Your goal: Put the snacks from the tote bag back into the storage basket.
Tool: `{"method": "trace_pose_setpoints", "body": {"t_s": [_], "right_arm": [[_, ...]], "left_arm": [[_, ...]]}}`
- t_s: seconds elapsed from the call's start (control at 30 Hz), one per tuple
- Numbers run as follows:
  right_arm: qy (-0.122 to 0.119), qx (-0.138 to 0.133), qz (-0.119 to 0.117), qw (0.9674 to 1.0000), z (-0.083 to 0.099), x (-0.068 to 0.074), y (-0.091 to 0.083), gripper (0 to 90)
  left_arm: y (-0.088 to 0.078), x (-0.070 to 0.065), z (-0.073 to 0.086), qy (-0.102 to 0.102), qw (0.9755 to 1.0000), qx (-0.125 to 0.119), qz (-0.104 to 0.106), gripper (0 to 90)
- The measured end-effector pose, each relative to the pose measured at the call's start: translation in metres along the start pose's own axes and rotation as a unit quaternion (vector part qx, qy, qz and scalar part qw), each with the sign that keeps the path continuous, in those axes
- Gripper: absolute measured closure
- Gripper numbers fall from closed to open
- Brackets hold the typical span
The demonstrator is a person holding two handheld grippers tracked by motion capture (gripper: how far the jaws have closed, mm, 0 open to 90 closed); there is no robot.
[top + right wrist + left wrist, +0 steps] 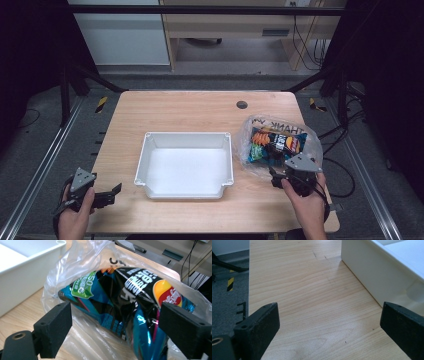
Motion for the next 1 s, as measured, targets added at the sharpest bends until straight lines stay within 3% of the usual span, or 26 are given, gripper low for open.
{"method": "trace_pose_setpoints", "body": {"t_s": [0.17, 0.3, 0.53, 0.67, 0.8, 0.83, 0.93, 1.0], "right_arm": [[-0.004, 0.007, -0.018, 0.9998, -0.021, -0.013, -0.003, 6.4], [-0.024, 0.028, -0.024, 0.999, -0.039, -0.022, 0.001, 5.6], [-0.059, 0.065, -0.022, 0.9959, -0.065, -0.033, 0.007, 5.4], [-0.091, 0.078, -0.02, 0.9926, -0.076, -0.037, 0.007, 5.1], [-0.105, 0.088, -0.028, 0.9902, -0.082, -0.038, 0.009, 5.2], [-0.112, 0.104, -0.043, 0.9873, -0.085, -0.037, 0.01, 5.2], [-0.128, 0.121, -0.048, 0.9832, -0.088, -0.035, 0.012, 5.2], [-0.13, 0.123, -0.048, 0.9827, -0.089, -0.034, 0.013, 5.2]], "left_arm": [[0.001, 0.002, 0.003, -0.007, 1.0, 0.001, 0.0, 2.4], [-0.001, 0.001, 0.003, -0.007, 0.9999, 0.0, 0.011, 2.1], [-0.001, 0.001, 0.001, -0.002, 1.0, 0.0, 0.008, 2.1], [-0.001, 0.001, 0.002, -0.001, 1.0, 0.002, 0.007, 2.1], [-0.001, 0.001, 0.001, 0.0, 1.0, 0.0, -0.002, 2.2], [-0.002, 0.002, 0.0, 0.002, 0.9999, 0.003, -0.011, 2.4], [-0.002, 0.003, -0.001, -0.004, 0.9997, -0.002, -0.025, 2.6], [-0.002, 0.003, -0.001, -0.006, 0.9997, -0.003, -0.024, 2.7]]}}
Point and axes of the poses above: each handheld gripper's, and its own axes: y roughly forward along the jaws, z roughly out of its underside, x roughly to its left, the point moved 3 cm from there along y, roughly forward along the jaws, and after that the axes turned 14 degrees about y, right-handed, at the moved point
